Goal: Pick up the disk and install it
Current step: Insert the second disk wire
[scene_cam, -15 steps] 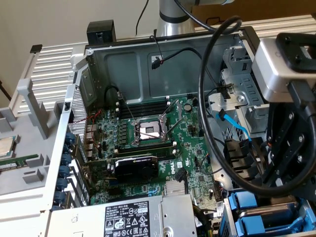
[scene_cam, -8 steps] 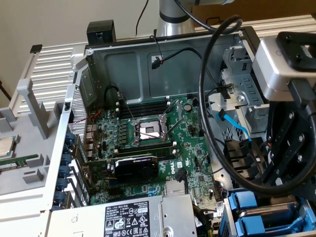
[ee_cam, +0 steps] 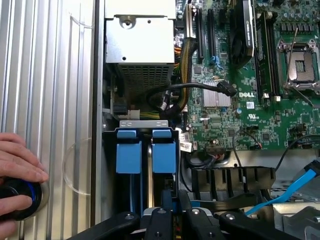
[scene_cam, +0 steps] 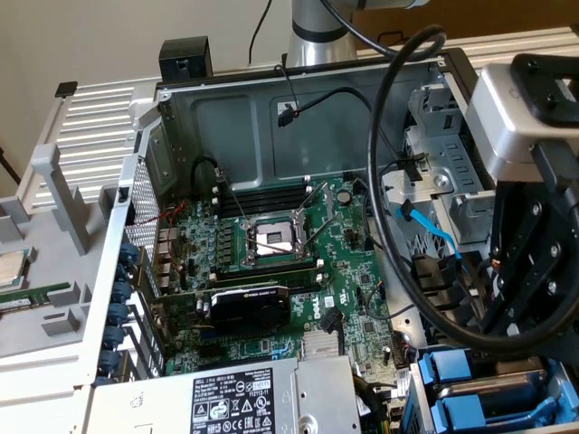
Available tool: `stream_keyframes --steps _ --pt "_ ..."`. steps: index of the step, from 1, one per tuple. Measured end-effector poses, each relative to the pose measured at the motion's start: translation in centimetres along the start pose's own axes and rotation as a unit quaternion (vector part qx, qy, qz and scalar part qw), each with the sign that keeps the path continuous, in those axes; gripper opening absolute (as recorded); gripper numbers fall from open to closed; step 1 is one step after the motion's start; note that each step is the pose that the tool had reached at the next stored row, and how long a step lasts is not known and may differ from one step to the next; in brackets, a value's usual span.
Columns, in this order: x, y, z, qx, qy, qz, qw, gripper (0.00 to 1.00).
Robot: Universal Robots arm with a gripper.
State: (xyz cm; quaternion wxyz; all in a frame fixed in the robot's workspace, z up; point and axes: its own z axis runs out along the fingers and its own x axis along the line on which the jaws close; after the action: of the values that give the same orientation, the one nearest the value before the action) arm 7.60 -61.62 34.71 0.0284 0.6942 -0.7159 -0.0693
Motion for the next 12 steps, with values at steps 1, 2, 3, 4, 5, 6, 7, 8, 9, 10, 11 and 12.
stream_keyframes --steps 1,2,3,4,5,6,7,8,9,10,11,12 --pt "0.00 0.00 0.00 -0.0001 -0.0001 0.000 1.0000 0.16" --pt "0.00 0.00 0.01 -0.0002 -0.0003 0.000 1.0000 0.16" --pt "0.02 0.00 -0.01 -0.0003 -0.0006 0.000 1.0000 0.16" --pt "0.03 -0.01 0.00 -0.0003 -0.0010 0.001 1.0000 0.16" --pt "0.04 -0.01 0.01 -0.0004 -0.0015 0.001 1.0000 0.16" --pt "0.05 -0.01 0.00 -0.0005 -0.0019 0.001 1.0000 0.16" --pt "0.07 -0.01 0.00 -0.0006 -0.0023 0.001 1.0000 0.16" --pt "0.07 -0.02 0.00 -0.0007 -0.0025 0.001 1.0000 0.16" --pt "0.09 -0.01 0.00 -0.0008 -0.0027 0.002 1.0000 0.16" --pt "0.09 -0.02 0.00 -0.0008 -0.0030 0.002 1.0000 0.16" --pt "0.09 -0.02 0.00 -0.0010 -0.0031 0.002 1.0000 0.16" --pt "0.10 -0.02 0.00 -0.0011 -0.0032 0.003 1.0000 0.16"
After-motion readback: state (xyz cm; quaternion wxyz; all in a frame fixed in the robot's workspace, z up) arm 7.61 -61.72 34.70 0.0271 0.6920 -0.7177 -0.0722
